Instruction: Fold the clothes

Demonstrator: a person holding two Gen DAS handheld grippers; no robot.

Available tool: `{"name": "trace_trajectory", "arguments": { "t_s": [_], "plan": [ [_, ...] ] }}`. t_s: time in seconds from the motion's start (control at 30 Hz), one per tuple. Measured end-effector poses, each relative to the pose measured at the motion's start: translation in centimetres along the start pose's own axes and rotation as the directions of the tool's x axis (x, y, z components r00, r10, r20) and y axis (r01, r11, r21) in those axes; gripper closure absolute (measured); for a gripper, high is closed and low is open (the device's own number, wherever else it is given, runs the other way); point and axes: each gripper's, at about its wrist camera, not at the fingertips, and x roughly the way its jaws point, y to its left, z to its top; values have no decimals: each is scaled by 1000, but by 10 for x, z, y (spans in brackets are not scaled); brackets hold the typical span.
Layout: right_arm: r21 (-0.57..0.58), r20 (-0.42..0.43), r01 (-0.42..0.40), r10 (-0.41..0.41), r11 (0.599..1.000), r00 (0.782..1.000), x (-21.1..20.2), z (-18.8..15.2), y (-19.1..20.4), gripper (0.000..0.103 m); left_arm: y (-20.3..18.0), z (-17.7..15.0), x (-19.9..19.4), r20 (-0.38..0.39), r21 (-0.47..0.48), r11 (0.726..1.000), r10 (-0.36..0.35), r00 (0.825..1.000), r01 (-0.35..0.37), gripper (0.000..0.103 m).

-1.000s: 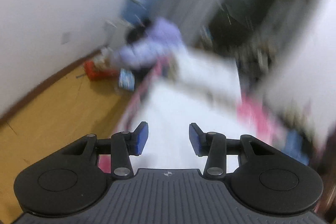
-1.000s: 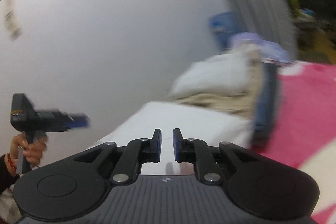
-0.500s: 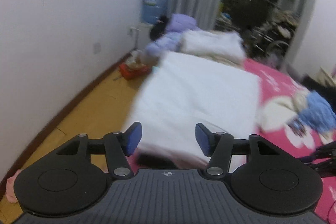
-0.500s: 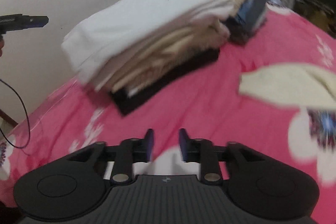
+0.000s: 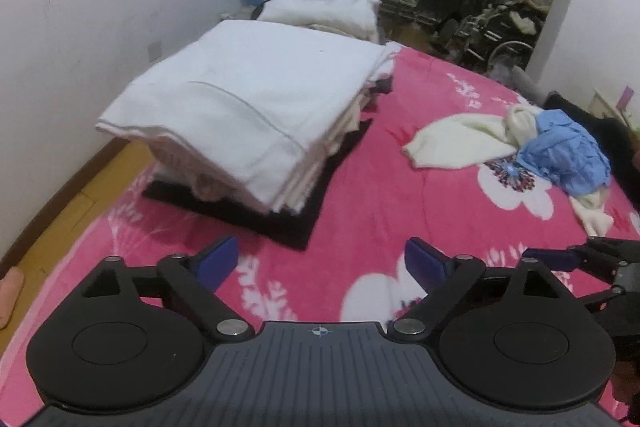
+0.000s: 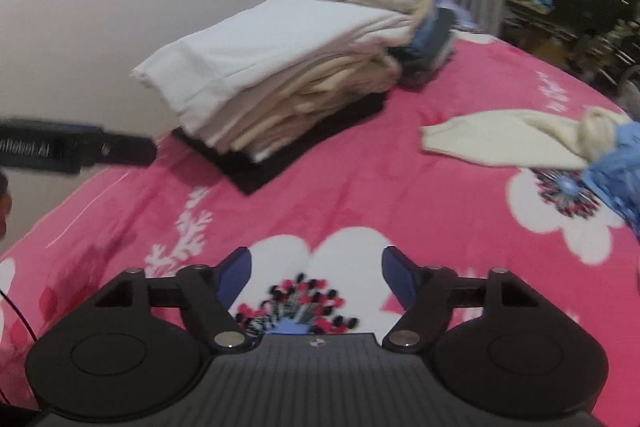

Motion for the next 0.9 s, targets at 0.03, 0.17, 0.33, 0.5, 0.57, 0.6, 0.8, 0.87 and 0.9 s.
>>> {"name": "trace_trajectory", "arguments": {
  "t_s": [0.03, 0.17, 0.33, 0.5, 0.57, 0.6, 0.8, 0.87, 0.9],
  "plan": [
    [9, 3, 16, -16, 1000, 1000, -2, -3, -2, 21, -3, -1, -1, 13, 1, 1000, 13, 1000, -13, 6],
    [31, 2, 60, -61, 998, 998, -7, -10, -8, 12, -11, -6, -4, 48, -19, 999, 47, 998, -46, 2],
    [51, 12, 77, -78, 996, 997, -7, -5, -9, 9, -17, -14, -5, 54, -8, 999, 50, 997, -50, 0],
    [42, 26, 81, -82, 996, 996, -8, 1, 1, 6, -10, -15, -3, 25, -69, 997, 45, 999, -43, 0],
    [25, 26, 89, -90, 996, 996, -6, 2, 6, 5, -6, -16, -3, 14, -94, 994, 47, 999, -46, 0],
    [17, 24, 93, -93, 996, 995, -5, 3, 9, 4, -4, -17, -3, 9, -105, 993, 51, 999, -50, 0],
    [-6, 12, 107, -107, 994, 994, -2, 4, 21, 3, -3, -18, -6, 0, -100, 986, 130, 991, -130, 0],
    [-7, 13, 114, -114, 993, 993, -2, 5, 23, 3, -3, -18, -8, 7, -92, 986, 139, 990, -138, 0],
    [-8, 15, 118, -118, 993, 993, -2, 5, 25, 2, -2, -18, -9, 9, -94, 986, 136, 991, -135, 0]
  ]
}}
